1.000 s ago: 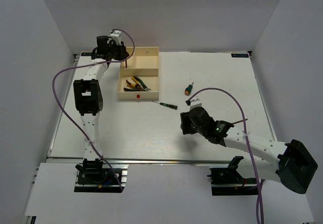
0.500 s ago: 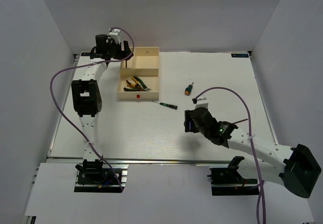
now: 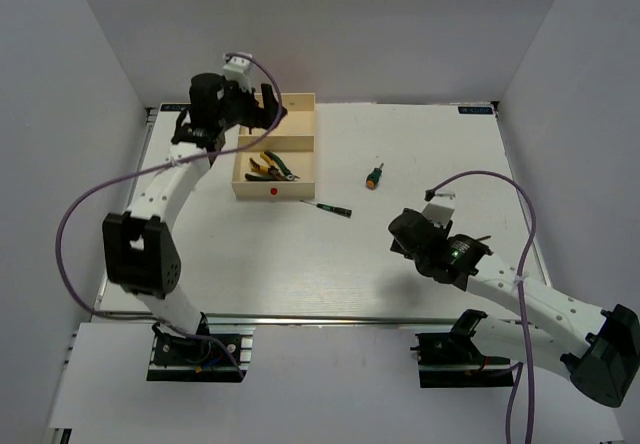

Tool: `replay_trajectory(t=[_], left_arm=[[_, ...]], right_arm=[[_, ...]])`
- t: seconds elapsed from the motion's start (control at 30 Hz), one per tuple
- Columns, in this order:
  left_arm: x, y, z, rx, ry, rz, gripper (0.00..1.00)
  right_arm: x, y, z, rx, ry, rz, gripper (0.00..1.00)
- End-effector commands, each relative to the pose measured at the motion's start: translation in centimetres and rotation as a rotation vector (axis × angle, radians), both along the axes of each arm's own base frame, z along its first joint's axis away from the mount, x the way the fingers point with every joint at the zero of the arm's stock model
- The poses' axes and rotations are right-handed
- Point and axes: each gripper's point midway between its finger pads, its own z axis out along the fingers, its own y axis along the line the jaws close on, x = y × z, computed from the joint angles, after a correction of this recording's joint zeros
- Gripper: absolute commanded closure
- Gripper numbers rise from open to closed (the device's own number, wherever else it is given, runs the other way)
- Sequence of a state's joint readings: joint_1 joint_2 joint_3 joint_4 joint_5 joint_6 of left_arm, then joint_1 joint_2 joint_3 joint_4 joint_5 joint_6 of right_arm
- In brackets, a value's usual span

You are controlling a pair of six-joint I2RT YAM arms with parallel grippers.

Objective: Sort the tools into containers

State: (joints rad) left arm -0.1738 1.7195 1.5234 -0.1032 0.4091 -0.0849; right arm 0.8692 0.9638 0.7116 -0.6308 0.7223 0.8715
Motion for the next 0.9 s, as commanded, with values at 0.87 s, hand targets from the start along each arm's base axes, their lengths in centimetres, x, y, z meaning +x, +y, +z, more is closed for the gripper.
replay_trajectory(t=[0.87], left_arm=[[-26.3, 3.9, -7.3, 0.013, 0.194, 0.169, 0.03]], right_arm=[[6.4, -7.8, 0.3, -0.048, 0.052, -0.421, 0.40]])
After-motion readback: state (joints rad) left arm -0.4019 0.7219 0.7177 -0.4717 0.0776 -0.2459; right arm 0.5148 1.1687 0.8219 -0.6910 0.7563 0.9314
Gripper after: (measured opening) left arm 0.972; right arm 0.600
